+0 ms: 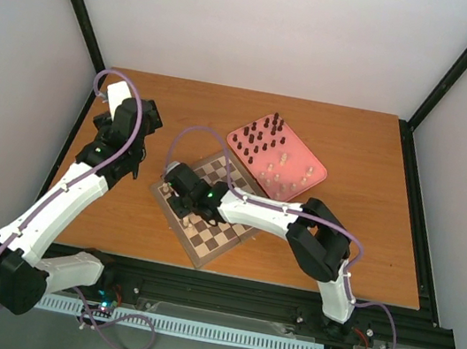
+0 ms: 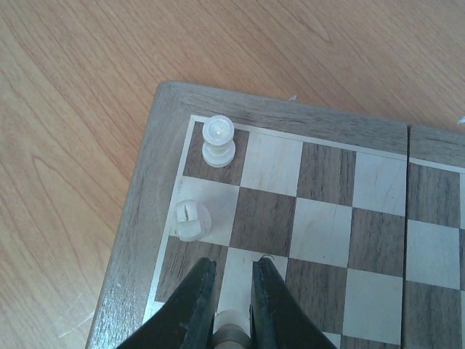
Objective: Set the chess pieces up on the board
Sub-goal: Place the chess piece on the chessboard.
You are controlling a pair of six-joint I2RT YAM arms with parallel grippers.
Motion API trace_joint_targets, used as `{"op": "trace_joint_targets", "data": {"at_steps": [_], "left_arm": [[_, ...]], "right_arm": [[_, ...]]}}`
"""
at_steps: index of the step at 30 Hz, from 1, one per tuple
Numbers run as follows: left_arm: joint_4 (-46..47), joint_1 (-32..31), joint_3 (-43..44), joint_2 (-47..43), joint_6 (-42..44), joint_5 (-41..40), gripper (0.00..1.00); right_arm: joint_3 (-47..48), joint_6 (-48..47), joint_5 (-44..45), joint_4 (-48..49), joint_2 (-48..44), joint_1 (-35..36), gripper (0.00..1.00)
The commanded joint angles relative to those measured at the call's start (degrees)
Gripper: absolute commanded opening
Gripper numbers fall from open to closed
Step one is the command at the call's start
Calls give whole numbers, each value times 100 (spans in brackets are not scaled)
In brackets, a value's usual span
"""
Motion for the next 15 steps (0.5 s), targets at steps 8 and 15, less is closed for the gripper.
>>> {"op": "trace_joint_targets", "data": {"at_steps": [8, 15], "left_arm": [[74, 28, 39, 39, 6, -85, 100], [77, 23, 29, 79, -3, -89, 100]], "right_arm": [[-46, -133, -36, 125, -138, 152, 3], [33, -199, -123, 83, -40, 191, 3]]}}
